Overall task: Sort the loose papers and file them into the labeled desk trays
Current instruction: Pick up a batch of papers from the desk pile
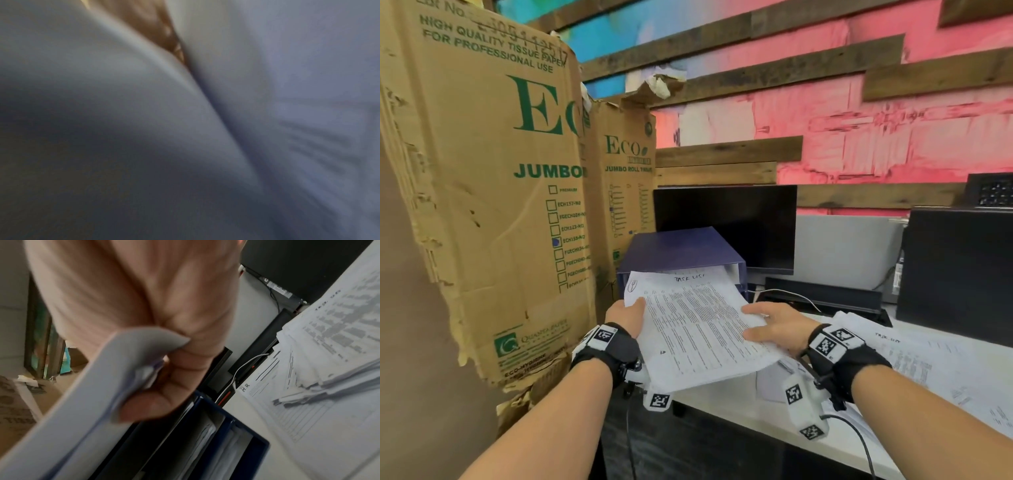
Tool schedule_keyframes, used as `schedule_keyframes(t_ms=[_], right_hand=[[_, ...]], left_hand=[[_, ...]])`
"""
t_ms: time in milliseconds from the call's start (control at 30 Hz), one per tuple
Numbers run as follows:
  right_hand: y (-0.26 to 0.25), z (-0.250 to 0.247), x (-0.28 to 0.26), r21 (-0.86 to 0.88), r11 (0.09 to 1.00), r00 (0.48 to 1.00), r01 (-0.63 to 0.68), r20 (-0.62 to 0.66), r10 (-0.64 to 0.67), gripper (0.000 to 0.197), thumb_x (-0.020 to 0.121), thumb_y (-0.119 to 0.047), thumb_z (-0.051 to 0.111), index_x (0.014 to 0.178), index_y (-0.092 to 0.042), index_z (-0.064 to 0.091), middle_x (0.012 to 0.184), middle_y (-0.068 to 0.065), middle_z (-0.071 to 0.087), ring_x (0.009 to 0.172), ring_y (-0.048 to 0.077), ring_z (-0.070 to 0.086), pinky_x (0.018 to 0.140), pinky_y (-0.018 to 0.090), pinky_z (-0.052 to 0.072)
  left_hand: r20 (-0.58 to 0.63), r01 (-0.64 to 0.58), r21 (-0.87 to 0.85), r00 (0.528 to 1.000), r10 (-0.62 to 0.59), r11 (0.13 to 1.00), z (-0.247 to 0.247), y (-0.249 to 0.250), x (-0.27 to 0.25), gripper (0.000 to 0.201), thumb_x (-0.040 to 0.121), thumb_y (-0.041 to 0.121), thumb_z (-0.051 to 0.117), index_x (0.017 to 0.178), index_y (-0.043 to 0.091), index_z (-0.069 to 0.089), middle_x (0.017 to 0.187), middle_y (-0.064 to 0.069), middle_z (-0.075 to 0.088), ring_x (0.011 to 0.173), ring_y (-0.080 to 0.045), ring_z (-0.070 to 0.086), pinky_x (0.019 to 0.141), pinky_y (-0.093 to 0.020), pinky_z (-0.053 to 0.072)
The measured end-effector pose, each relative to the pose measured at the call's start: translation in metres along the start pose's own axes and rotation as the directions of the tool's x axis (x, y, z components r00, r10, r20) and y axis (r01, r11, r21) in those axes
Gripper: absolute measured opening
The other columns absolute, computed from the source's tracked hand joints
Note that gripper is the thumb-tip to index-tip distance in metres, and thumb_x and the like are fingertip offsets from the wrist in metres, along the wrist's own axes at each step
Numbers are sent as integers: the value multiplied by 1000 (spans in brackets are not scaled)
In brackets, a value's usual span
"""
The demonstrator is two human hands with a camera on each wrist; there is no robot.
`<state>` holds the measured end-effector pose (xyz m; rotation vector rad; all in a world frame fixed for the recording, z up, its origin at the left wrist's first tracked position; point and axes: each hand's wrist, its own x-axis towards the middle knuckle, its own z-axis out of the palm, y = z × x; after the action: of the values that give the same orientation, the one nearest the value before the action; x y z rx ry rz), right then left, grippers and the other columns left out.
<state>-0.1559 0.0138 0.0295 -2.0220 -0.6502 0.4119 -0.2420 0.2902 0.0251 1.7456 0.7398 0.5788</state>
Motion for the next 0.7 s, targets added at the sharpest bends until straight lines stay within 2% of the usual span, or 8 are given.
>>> schedule_keyframes(t_ms=[67,167,300,367,467,600,633,700], right_hand=[[-4,2,5,36,998,987,42,-159,-36,48,77,-14,76,122,-14,59,111,3,65,86,12,67,76,16,54],[-6,6,21,133,990,954,50,-301,-8,41,76,-15,78,114,-11,64,104,8,68,84,21,70,80,34,58],[-6,10,28,144,990,910,1,-411,59,28,79,-16,74,106,-13,69,106,10,67,88,24,68,78,38,58],[-8,12,26,204,979,910,2,-406,82,25,80,-16,72,105,-14,70,102,10,68,81,22,68,60,32,58],[-12,12,21,235,972,931,20,-359,67,15,82,-22,71,97,-18,72,100,6,69,80,17,66,50,24,53],[-11,13,30,373,927,982,36,-185,36,32,83,-22,71,114,-16,65,117,5,62,104,26,63,61,31,58],[-7,14,34,352,935,984,39,-176,26,42,80,-19,74,120,-14,62,121,5,59,106,27,62,66,34,59],[0,15,43,279,958,976,61,-217,1,54,70,-18,80,120,-11,62,125,7,59,106,26,63,85,42,56]], left_hand=[[36,74,-172,997,-69,982,1,3,1,43,94,25,54,127,-1,52,112,-16,58,101,-33,56,83,-36,43],[149,191,-346,978,-147,919,-3,5,-4,33,90,12,55,120,0,52,113,-19,55,103,-37,55,84,-41,42],[279,193,-326,955,-100,926,-3,0,-12,19,90,-10,43,100,-5,59,107,-30,63,96,-43,63,84,-55,51],[245,136,-255,967,-72,957,-3,-5,-14,13,91,-4,49,94,-5,62,95,-24,67,83,-36,66,74,-50,56],[119,66,-101,991,-54,993,-2,-10,-6,30,89,18,58,110,-4,61,110,-25,66,99,-38,65,88,-50,54],[5,1,195,1000,-2,981,-11,10,-11,39,99,12,36,136,-1,36,122,-14,60,111,-30,59,89,-35,46],[-2,-9,161,1000,10,987,-13,11,-5,40,98,12,38,136,-1,35,119,-14,61,109,-30,59,89,-35,47],[76,145,-171,988,-134,974,-14,13,1,52,86,27,58,128,-1,48,112,-15,64,101,-32,63,93,-40,50]])
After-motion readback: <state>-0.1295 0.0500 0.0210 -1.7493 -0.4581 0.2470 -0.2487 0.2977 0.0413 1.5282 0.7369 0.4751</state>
